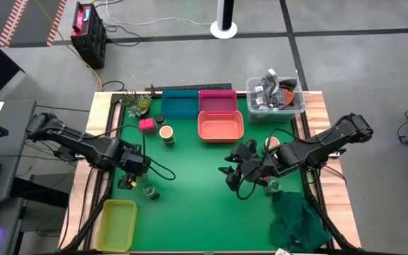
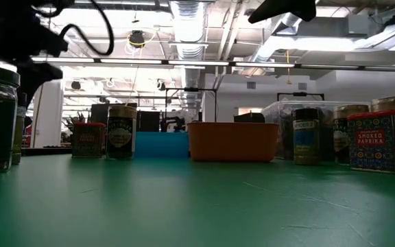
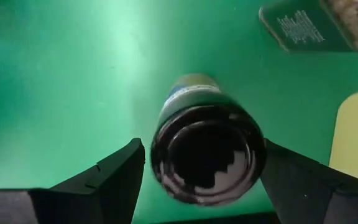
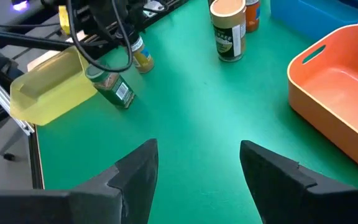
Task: Sort spices by type
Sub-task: Put the bottom black seasoning bottle into the blue bin
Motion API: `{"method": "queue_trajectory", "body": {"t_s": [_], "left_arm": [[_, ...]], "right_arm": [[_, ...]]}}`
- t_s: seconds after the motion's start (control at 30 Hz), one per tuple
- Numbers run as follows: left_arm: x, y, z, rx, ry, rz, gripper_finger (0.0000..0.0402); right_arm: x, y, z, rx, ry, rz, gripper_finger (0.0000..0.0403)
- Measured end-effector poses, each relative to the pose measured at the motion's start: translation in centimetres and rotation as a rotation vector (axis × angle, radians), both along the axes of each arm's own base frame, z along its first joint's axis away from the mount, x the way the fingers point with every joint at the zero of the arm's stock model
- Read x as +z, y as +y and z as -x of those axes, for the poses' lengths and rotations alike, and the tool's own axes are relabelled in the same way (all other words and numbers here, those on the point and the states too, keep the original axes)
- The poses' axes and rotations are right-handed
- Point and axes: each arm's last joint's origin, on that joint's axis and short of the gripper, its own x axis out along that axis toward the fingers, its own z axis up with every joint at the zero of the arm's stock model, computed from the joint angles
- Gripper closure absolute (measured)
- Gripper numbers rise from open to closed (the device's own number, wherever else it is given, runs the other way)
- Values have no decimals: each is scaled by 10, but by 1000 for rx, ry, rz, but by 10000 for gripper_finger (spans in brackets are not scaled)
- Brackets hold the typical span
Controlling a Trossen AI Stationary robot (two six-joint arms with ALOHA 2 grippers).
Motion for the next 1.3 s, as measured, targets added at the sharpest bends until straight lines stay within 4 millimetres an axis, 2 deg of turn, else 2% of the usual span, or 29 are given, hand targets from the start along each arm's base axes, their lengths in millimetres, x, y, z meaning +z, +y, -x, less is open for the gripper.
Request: {"method": "queue_trajectory", "body": {"t_s": [0.17,0.4,0.63,0.8,0.93,1.13,1.3], "left_arm": [[-5,-2,-4,27,-41,44,123],[-6,-1,-1,72,-10,42,202],[-1,4,0,157,16,29,205],[30,9,-7,176,-34,60,205],[59,20,-21,213,-108,120,205],[87,47,-51,295,-130,187,205],[108,78,-82,330,-170,171,205]], "right_arm": [[0,0,0,-11,-2,-15,149],[0,0,0,-20,-6,-12,149],[2,1,-1,-42,-44,-4,149],[2,3,-1,-34,-45,-5,149],[2,3,-1,-33,-47,-6,149],[0,1,-5,-86,-61,-62,149],[-10,4,-12,-123,-57,-104,150]]}}
